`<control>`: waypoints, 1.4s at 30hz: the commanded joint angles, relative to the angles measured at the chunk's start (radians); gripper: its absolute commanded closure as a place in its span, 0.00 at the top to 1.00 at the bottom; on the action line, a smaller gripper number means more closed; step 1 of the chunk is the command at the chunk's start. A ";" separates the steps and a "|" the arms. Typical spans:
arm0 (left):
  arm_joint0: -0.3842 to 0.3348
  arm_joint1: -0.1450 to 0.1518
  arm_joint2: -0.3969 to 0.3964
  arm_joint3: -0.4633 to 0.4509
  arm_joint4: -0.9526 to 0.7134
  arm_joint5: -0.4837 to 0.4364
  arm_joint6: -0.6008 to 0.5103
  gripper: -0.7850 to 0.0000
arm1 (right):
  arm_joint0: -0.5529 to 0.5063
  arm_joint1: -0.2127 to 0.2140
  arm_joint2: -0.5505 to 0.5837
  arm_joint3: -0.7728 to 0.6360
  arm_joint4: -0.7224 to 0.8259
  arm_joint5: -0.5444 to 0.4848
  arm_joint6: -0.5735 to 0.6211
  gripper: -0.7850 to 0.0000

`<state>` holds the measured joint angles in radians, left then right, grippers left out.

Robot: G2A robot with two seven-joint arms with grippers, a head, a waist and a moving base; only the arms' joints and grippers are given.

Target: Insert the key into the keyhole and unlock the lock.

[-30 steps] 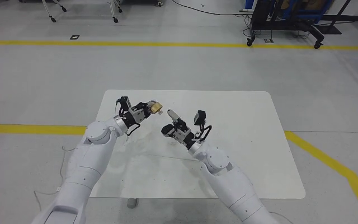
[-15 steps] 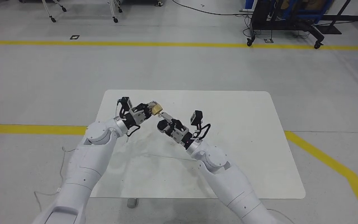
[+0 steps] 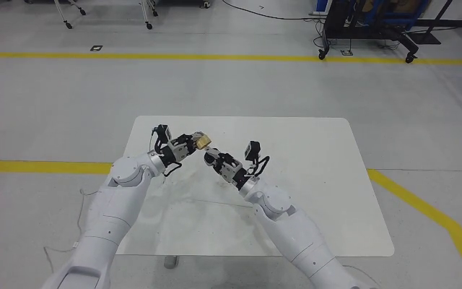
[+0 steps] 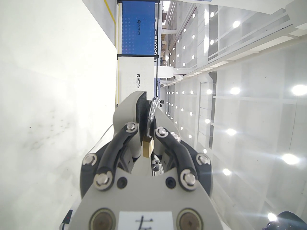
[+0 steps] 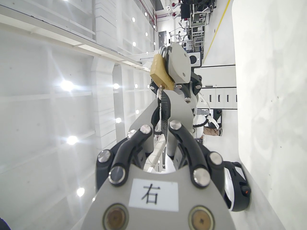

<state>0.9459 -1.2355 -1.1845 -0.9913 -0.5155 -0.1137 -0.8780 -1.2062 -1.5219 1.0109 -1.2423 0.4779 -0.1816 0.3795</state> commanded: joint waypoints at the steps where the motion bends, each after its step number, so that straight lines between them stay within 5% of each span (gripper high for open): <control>1: 0.001 0.000 0.001 -0.002 -0.001 -0.006 -0.003 0.00 | 0.003 -0.001 0.002 0.004 0.021 0.013 0.003 0.00; 13: 0.004 0.001 -0.005 -0.008 0.002 -0.043 -0.022 0.00 | 0.007 -0.004 0.051 0.031 0.250 0.084 0.132 0.00; 26: 0.003 0.002 -0.003 -0.010 0.027 -0.060 -0.037 0.00 | 0.004 0.005 0.029 0.012 0.073 0.052 0.082 0.01; 28: 0.002 0.003 -0.003 -0.010 0.033 -0.061 -0.035 0.00 | 0.000 0.007 0.027 0.005 0.025 0.031 0.055 0.11; 33: 0.004 0.003 -0.003 -0.013 0.039 -0.063 -0.032 0.00 | -0.018 0.008 0.022 -0.019 -0.025 0.009 0.015 0.10; 37: 0.004 0.004 -0.002 -0.015 0.047 -0.067 -0.026 0.00 | -0.026 0.010 0.022 -0.032 -0.051 0.005 -0.004 0.24; 42: 0.006 0.004 0.000 -0.018 0.056 -0.071 -0.024 0.00 | -0.032 0.011 0.019 -0.042 -0.078 0.009 -0.022 0.14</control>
<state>0.9522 -1.2319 -1.1850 -1.0083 -0.4637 -0.1829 -0.9027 -1.2376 -1.5110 1.0312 -1.2829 0.4071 -0.1737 0.3619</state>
